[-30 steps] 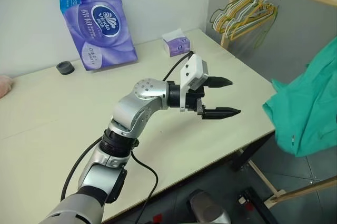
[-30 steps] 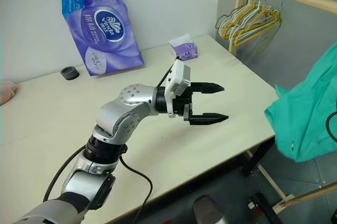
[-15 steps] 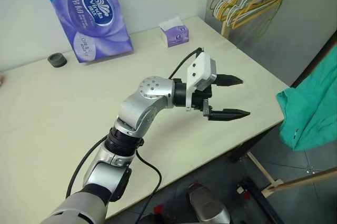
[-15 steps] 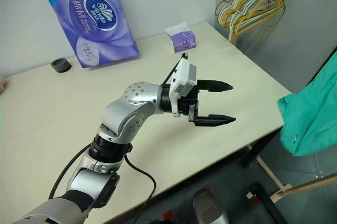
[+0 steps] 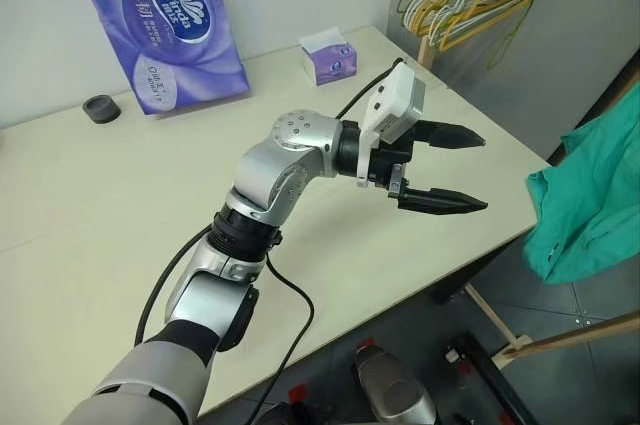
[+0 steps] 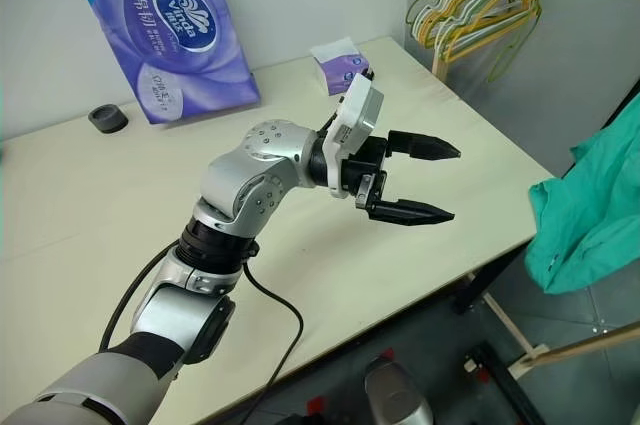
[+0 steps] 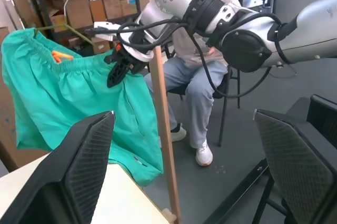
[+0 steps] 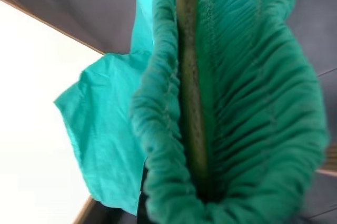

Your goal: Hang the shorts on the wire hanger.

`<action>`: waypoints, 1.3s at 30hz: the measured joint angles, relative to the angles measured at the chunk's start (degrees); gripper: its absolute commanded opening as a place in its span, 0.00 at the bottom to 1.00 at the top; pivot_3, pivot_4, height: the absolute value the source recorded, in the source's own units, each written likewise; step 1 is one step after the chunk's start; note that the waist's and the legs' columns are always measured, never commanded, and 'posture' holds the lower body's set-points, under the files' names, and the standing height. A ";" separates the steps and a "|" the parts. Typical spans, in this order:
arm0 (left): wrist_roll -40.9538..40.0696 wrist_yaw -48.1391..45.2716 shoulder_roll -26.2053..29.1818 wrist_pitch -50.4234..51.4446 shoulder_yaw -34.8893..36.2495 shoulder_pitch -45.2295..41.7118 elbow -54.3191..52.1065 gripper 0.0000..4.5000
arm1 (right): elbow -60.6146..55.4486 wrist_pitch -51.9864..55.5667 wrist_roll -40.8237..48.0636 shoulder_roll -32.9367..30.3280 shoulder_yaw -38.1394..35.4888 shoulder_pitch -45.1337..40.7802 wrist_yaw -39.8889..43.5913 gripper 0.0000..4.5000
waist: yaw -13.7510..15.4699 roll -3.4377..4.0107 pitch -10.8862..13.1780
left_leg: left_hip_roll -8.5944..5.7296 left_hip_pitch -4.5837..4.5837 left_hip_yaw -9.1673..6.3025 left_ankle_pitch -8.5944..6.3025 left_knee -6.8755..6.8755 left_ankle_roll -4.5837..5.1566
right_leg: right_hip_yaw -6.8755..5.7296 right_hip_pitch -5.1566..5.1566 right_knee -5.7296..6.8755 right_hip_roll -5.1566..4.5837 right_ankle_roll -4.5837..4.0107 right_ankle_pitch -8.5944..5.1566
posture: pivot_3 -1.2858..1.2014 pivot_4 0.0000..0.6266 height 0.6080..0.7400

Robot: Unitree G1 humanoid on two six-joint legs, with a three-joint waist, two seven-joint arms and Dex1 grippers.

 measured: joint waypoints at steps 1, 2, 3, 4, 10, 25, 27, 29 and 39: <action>0.52 -0.29 -0.37 -0.71 -0.04 -0.26 0.78 1.00 | -0.87 0.76 -0.06 1.03 -1.23 -0.32 -0.88 0.31 | -0.04 0.01 -0.01 | 0.00 0.00 0.02 0.00 0.00 0.00 | 0.04 -0.01 0.01 0.00 0.01 0.00 | 0.30 0.28 1.00; 0.79 -0.45 -0.74 -1.23 -0.12 -0.49 1.26 1.00 | -1.66 1.12 -0.03 1.66 -1.82 -0.54 -1.39 0.38 | -0.09 0.02 -0.01 | 0.00 0.00 0.06 0.00 0.00 0.00 | 0.08 -0.02 0.01 0.00 0.03 0.02 | 0.30 0.28 1.00; 1.23 -0.85 -1.39 -1.73 -0.26 -0.84 1.96 1.00 | -2.85 1.52 0.00 2.19 -2.47 -0.73 -1.79 0.47 | -0.12 0.03 -0.02 | -0.01 0.00 0.09 0.00 0.00 0.01 | 0.11 -0.03 0.01 0.00 0.06 0.02 | 0.30 0.28 1.00; 1.51 -1.22 -1.64 -2.21 -0.38 -1.01 2.15 1.00 | -3.66 1.74 0.01 2.35 -2.67 -1.00 -2.01 0.54 | -0.16 0.03 -0.02 | -0.01 0.00 0.11 -0.01 0.00 0.01 | 0.13 -0.04 0.01 0.00 0.07 0.03 | 0.30 0.28 1.00; 3.25 -2.77 -3.03 -4.90 -0.55 -1.56 4.85 1.00 | -8.08 1.62 0.00 2.36 -3.19 -1.69 -3.03 0.99 | -1.10 0.04 -0.03 | -0.01 -0.01 0.21 -0.06 0.00 0.10 | 0.23 -0.07 -0.01 -0.01 0.13 0.05 | 0.29 0.25 1.00; 5.38 -4.84 -4.28 -7.51 -0.57 -2.69 6.86 1.00 | -15.87 -15.62 -4.17 4.89 -0.26 -1.33 -9.15 1.00 | -3.89 0.08 -0.05 | 0.00 -0.01 0.33 -0.16 -0.01 0.27 | 0.32 -0.11 0.01 -0.02 0.20 0.07 | 0.29 0.24 1.00; 5.59 -5.01 -4.28 -7.52 -0.57 -2.69 6.86 1.00 | -16.64 -19.75 -4.26 5.40 0.49 -1.01 -8.72 1.00 | -4.20 0.08 -0.05 | 0.00 -0.01 0.32 -0.16 -0.01 0.28 | 0.31 -0.11 0.01 -0.02 0.20 0.07 | 0.29 0.24 1.00; 5.78 -4.98 -4.27 -7.51 -0.57 -2.69 6.86 1.00 | -18.28 -25.82 -4.43 5.45 2.67 0.50 -7.30 1.00 | -4.36 0.08 -0.05 | 0.00 0.00 0.32 -0.17 -0.02 0.28 | 0.30 -0.11 0.02 -0.02 0.20 0.07 | 0.29 0.24 1.00; 9.93 4.94 -3.60 -9.40 1.49 0.16 6.92 1.00 | -35.34 -50.64 -1.93 13.40 13.04 11.55 3.89 1.00 | -4.41 0.03 -0.16 | 0.07 0.01 0.25 -0.18 0.05 0.28 | 0.29 -0.10 0.05 -0.02 0.32 0.15 | 0.31 0.22 1.00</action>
